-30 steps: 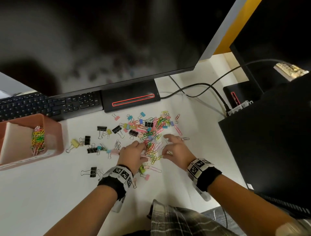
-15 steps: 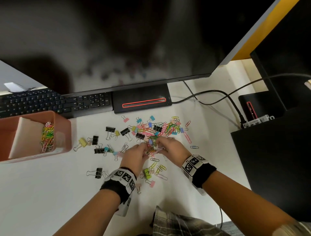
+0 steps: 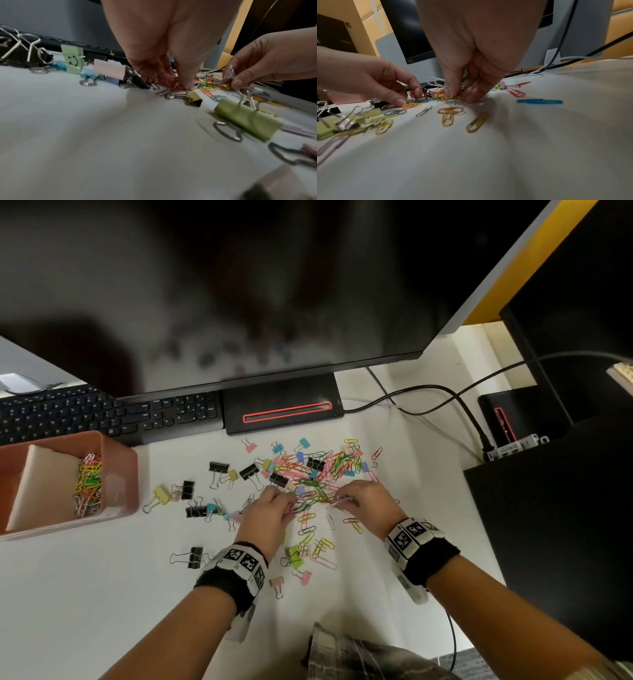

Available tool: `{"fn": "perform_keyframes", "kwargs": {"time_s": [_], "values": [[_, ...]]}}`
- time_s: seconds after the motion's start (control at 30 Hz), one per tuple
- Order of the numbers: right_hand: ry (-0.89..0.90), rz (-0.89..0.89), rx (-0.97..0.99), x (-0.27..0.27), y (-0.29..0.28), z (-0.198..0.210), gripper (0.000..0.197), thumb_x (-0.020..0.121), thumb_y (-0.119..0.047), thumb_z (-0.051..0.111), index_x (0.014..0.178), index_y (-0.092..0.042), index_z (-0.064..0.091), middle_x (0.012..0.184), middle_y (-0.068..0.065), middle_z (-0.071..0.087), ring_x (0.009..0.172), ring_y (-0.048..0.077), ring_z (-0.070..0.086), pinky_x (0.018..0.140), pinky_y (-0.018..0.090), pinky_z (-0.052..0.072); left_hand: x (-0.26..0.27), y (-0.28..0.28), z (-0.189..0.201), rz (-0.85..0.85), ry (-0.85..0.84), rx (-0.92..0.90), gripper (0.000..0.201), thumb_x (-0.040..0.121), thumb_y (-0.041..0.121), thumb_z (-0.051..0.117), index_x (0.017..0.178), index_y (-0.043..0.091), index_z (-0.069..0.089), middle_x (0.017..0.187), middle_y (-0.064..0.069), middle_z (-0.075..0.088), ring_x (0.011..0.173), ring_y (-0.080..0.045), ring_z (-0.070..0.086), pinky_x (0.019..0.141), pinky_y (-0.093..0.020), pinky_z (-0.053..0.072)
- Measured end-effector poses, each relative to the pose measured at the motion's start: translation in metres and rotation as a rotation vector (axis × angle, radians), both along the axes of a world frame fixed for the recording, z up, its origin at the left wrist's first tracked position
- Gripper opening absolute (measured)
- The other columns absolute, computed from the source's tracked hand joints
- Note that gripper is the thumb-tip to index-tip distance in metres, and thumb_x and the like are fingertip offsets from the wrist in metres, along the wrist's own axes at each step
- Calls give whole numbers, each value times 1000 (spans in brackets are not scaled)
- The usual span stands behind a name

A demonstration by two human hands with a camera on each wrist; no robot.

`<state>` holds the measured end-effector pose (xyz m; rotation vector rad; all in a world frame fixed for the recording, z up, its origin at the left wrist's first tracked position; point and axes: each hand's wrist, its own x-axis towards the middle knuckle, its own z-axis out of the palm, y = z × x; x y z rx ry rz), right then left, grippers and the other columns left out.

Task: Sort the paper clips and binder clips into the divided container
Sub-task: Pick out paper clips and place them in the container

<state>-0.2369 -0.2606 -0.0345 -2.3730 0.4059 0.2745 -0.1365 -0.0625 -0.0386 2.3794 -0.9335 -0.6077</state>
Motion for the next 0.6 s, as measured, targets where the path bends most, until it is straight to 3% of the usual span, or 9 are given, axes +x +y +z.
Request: {"fn": "perform_keyframes", "kwargs": {"time_s": [0.17,0.3,0.37,0.43,0.53,0.6], "values": [[11,-11,-18,0,2,3,24,89,-27,60,107,-13,68,103,6,70,91,19,62,80,25,44,5,-3,-2,-27,-77,-13,13,77,6,69,90,9,70,87,-8,67,78,-25,63,75,-38,55],[-13,-26,-1,1,4,10,24,88,-27,61,106,-13,68,101,5,71,90,18,62,80,25,46,11,-1,0,-34,-38,-5,11,83,7,61,91,7,69,90,-10,68,82,-27,62,76,-30,50],[-29,-36,14,2,5,13,23,88,-26,62,106,-13,68,102,5,71,90,17,62,81,26,47,14,1,4,-13,-10,-15,14,83,9,62,94,9,70,92,-8,69,84,-23,63,79,-30,51],[-53,-44,28,3,7,20,22,87,-25,63,105,-14,69,101,4,71,89,15,63,83,26,50,18,6,11,29,-1,-50,11,81,10,66,90,12,71,86,-5,71,76,-17,64,76,-30,55],[-125,-36,50,10,15,35,22,86,-23,64,106,-13,69,102,4,71,86,9,60,83,22,48,25,20,34,96,54,-94,7,79,13,70,84,16,71,78,3,69,69,-9,64,69,-10,50],[-176,-13,54,22,27,50,22,86,-22,65,105,-13,69,101,4,71,82,3,54,80,16,42,30,39,56,153,103,-145,6,78,14,71,82,18,71,75,7,69,68,-7,64,66,-4,47]]}}
